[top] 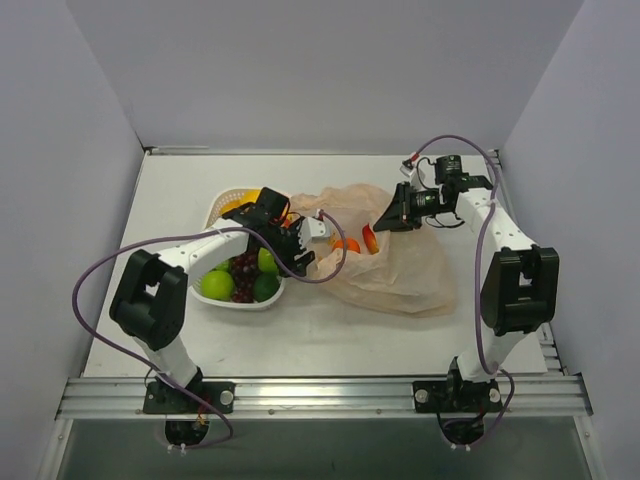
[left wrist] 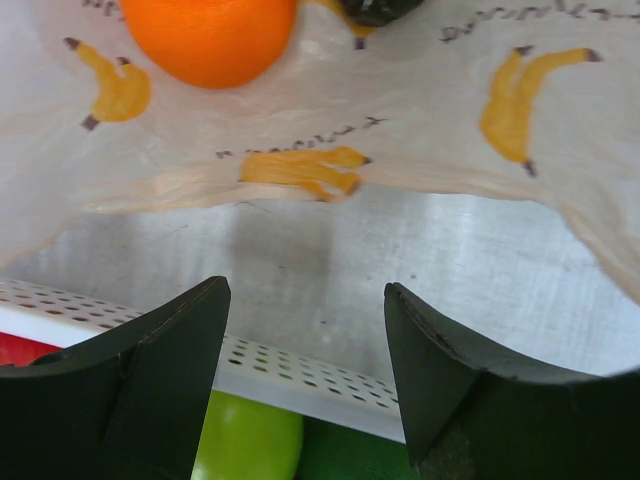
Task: Place the fake fruits into the plastic bag and tie a complex knot
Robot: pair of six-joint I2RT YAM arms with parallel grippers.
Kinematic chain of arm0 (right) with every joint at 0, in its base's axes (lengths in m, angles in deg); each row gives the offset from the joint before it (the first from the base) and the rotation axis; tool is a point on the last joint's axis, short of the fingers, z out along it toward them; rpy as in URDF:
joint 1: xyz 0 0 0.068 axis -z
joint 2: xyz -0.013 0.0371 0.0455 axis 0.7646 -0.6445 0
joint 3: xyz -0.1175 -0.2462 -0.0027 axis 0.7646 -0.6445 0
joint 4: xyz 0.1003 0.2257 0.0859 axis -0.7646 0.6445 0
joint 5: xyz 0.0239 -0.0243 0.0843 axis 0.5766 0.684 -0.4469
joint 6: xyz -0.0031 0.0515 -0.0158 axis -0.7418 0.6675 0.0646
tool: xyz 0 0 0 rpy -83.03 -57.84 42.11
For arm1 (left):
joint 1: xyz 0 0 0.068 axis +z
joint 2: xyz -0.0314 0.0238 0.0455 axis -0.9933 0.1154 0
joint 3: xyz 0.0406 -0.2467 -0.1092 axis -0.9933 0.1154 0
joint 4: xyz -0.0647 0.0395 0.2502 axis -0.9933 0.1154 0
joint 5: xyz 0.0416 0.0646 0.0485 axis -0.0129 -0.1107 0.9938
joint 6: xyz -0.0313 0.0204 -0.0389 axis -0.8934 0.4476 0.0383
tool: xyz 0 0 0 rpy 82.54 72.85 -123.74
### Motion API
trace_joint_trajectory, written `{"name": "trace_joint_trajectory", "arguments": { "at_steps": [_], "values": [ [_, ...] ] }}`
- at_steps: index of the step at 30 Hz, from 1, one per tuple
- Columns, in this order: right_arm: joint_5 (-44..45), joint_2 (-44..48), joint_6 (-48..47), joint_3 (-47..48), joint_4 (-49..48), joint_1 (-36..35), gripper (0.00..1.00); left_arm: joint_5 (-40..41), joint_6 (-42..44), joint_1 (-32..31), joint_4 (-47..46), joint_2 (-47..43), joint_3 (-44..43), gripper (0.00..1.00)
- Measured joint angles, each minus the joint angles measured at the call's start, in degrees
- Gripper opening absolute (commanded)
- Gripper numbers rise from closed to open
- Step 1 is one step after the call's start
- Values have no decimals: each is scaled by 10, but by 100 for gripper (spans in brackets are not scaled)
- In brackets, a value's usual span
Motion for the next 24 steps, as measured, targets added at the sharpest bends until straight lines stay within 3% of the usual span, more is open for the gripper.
{"name": "trace_joint_trajectory", "arguments": {
  "at_steps": [6,9,10,12,13,15,21,24],
  "values": [
    [5,-8,0,5,0,-8,3,18,-3,47,-20,8,-2,76],
    [6,-10,0,12,1,-15,25,13,-4,85,-19,8,-2,82],
    [7,-12,-1,15,2,-17,41,7,-6,96,-18,8,-2,84],
    [9,-14,-3,20,2,-23,57,-9,-8,116,-11,5,-2,88],
    [10,-14,-6,21,2,-24,71,-22,-14,126,-5,2,-2,90],
    [14,-12,-15,26,7,-27,83,-50,-24,136,4,-12,-2,93],
    [71,35,-88,65,63,-59,91,-140,-94,153,14,-78,-5,95],
    [142,96,-147,74,80,-119,95,-176,-146,180,11,-92,-14,95]
  ]
}}
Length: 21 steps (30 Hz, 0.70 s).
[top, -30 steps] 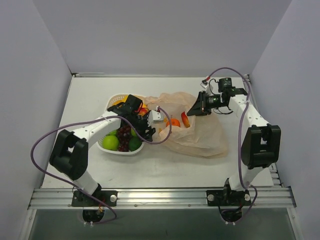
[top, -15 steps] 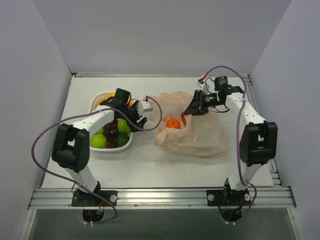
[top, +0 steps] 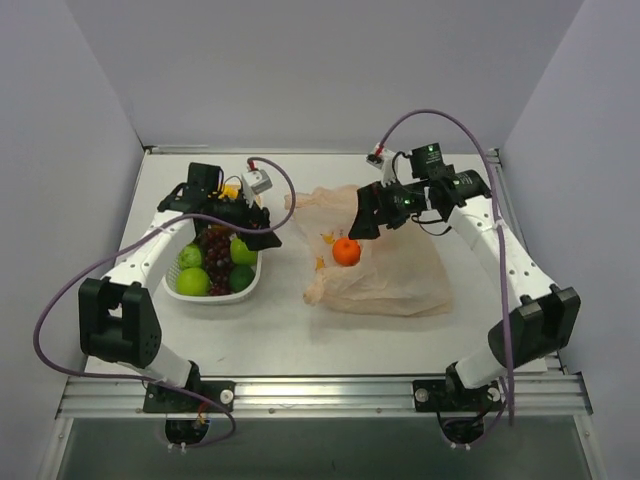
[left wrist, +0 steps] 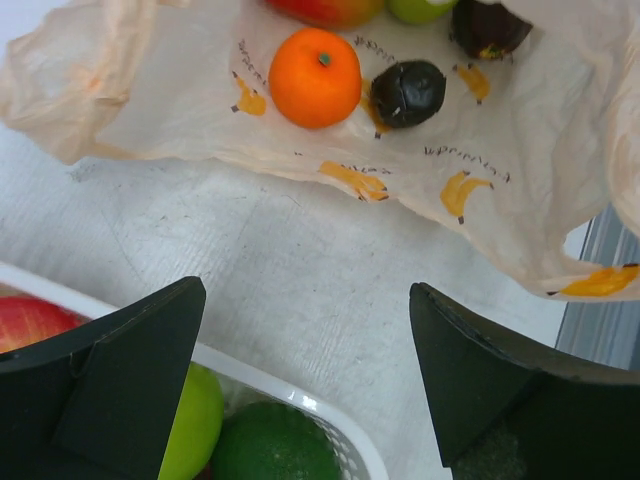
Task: Place the fake fruits into the plastic bag and tie a complex knot
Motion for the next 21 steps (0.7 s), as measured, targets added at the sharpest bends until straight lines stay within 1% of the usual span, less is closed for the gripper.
{"name": "trace_joint_trajectory", "arguments": {
  "at_steps": [4,8,12,16,21],
  "values": [
    [106,75,-85,0,11,-128,96,-27,-79,51,-24,-2,-3,98],
    [204,106,-171,-4,14,-244,100,-36,-137,93,-47,-2,-5,97],
    [275,106,-242,-33,17,-319,100,-41,-168,117,-59,-3,-12,97],
    [330,99,-290,-66,20,-388,100,-43,-180,130,-64,-14,-13,97],
    [402,93,-337,-127,-17,-464,100,-46,-184,148,-67,-26,-13,98]
  ]
}}
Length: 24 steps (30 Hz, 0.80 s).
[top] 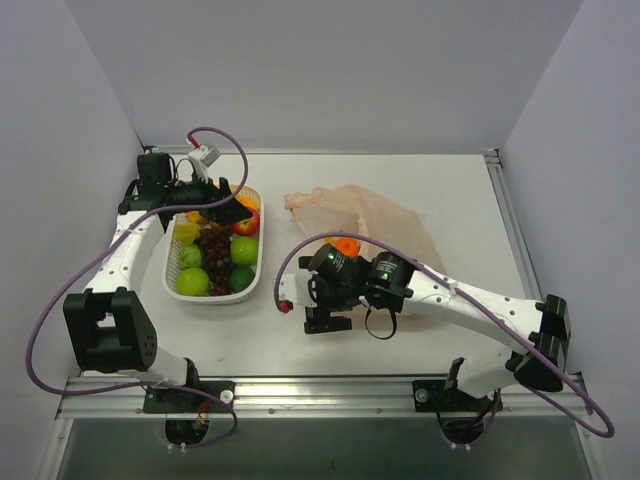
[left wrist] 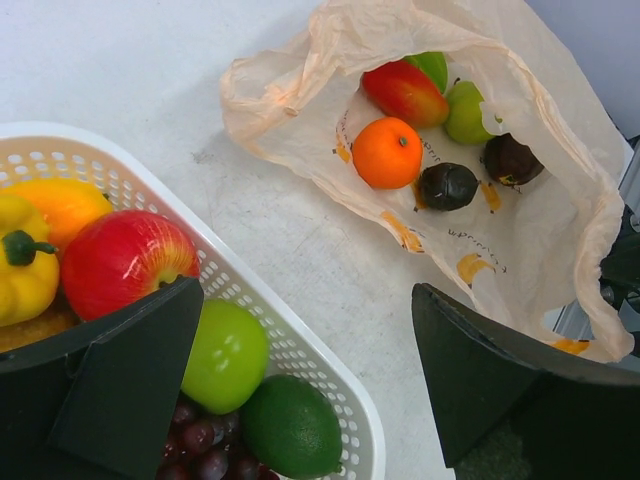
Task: Place the fake fruits into the plastic bag and tie a complex knot
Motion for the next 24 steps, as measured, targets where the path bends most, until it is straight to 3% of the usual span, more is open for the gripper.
{"name": "trace_joint_trajectory", "arguments": {
  "at_steps": [10,13,14,15,16,17,18,19,24],
  "values": [
    [109,-20,-82,-57,-125,-33,99,28,-19,6,-30,0,11,97],
    [116,-22,-97,-72,-153,-40,88,76,-20,-4,-54,10,9,98],
    [116,-24,-101,-77,-162,-44,82,92,-18,-11,-60,19,5,98],
    [116,-27,-104,-80,-166,-47,62,106,-16,-21,-62,31,-3,98],
    [115,-30,-109,-83,-172,-48,51,116,-12,-32,-66,46,-12,98],
    [114,-32,-111,-87,-177,-50,23,122,-8,-44,-70,63,-25,97],
    [114,-33,-115,-90,-180,-51,7,125,-4,-57,-71,83,-39,98],
    [112,-34,-115,-93,-182,-51,0,125,0,-68,-72,103,-54,97],
    [104,-22,-98,-96,-160,-46,0,117,27,-116,-87,194,-111,97]
  ]
}}
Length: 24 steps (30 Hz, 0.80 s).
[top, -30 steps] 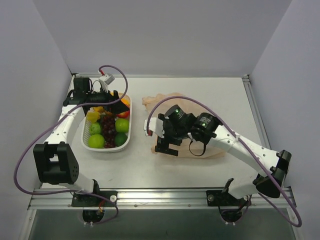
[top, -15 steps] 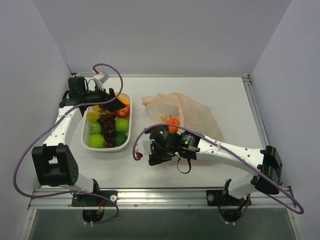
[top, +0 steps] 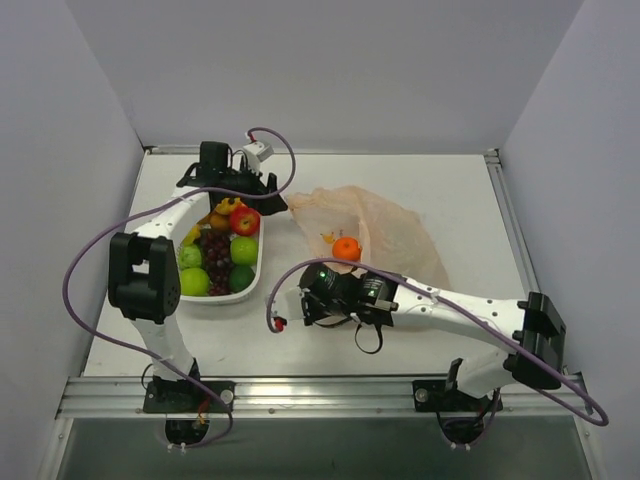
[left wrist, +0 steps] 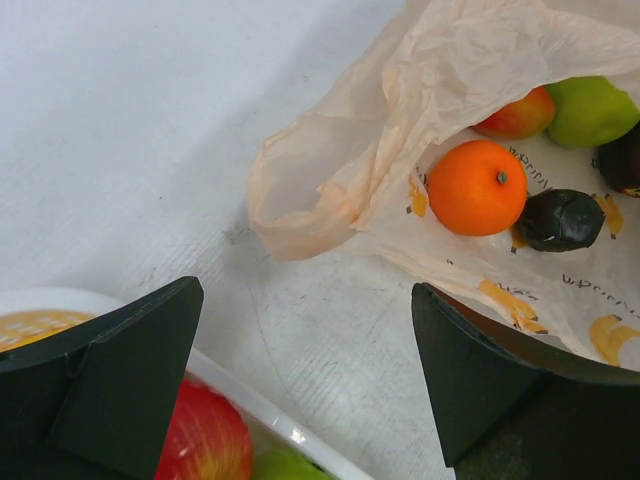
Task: Place the fake fruits into the plastic bag and tie a complex knot
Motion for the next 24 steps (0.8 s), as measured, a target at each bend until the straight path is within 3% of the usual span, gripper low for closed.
{"name": "trace_joint_trajectory", "arguments": {
  "at_steps": [9,18,24],
  "values": [
    [-71,146,49,0,49,114,0,-30,11,-25,-50,33,0,97],
    [-121,156,86,-1,83,153,0,-43,11,-52,-94,36,14,94],
    [-132,167,102,-1,91,175,0,-73,14,-44,-104,32,24,98]
  ]
}}
